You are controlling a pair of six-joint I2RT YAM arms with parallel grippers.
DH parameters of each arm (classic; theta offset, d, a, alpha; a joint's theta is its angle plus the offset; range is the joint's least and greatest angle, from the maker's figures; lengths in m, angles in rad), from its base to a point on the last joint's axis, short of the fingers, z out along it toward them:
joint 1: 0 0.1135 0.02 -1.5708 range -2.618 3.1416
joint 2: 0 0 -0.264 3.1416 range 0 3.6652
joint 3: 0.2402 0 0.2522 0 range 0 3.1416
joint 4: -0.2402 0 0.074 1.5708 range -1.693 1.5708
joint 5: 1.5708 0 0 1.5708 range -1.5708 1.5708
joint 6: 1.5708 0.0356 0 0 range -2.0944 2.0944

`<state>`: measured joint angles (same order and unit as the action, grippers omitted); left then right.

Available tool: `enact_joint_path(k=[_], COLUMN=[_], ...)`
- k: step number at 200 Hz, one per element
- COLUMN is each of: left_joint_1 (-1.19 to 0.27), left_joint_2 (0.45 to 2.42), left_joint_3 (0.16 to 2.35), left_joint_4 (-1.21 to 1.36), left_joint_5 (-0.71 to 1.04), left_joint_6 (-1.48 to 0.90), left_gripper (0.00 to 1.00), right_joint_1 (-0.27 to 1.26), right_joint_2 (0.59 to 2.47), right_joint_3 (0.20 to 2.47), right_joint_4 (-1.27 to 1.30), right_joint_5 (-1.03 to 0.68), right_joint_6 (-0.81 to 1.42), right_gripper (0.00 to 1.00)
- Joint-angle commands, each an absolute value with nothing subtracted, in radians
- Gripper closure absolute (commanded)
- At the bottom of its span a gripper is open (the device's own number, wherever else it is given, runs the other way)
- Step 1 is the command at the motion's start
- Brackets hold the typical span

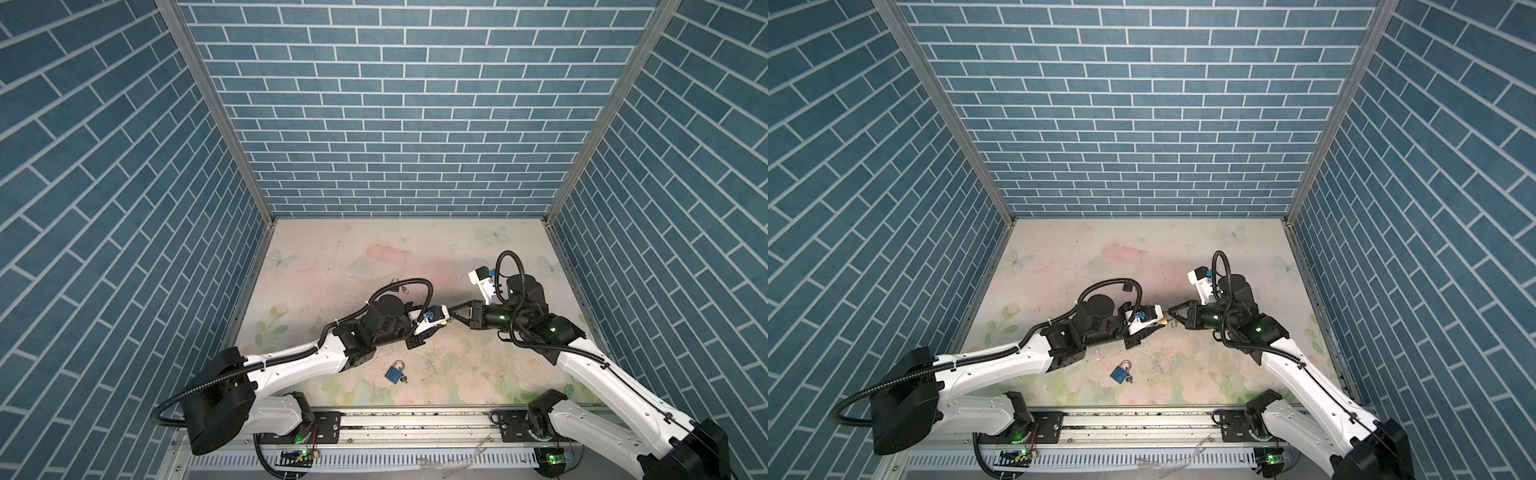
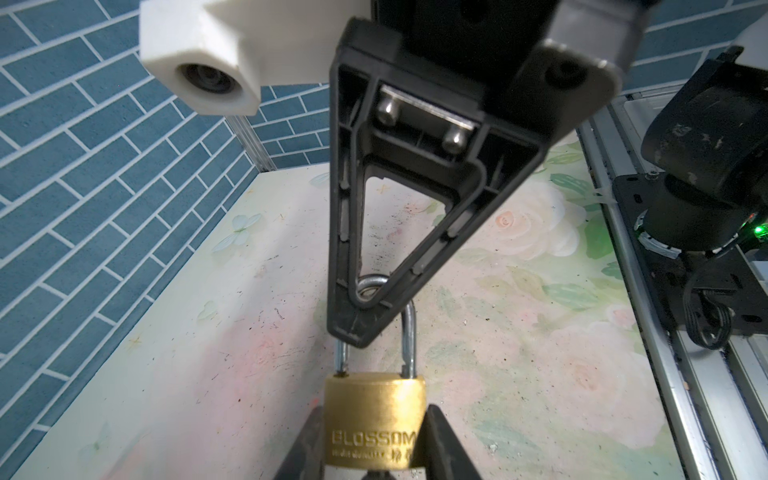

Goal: Lock with the key

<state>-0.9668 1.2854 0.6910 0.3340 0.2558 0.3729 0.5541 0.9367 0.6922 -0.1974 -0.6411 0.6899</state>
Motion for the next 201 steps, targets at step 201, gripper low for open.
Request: enact_joint_path(k=[201], left_joint_1=[-0.968], left_joint_2=[1.335], left_joint_3=[0.847], left_joint_4=[0.642], left_joint_5=[0.273], left_joint_6=[0.339], left_gripper=[0.91], right_joint_1=[0.570], right_joint_2=[1.001], right_joint_3=[0.546], right_joint_4=[-0.057], right_joint_5=[-0.821], right_joint_6=[0.752], right_gripper=[1.00])
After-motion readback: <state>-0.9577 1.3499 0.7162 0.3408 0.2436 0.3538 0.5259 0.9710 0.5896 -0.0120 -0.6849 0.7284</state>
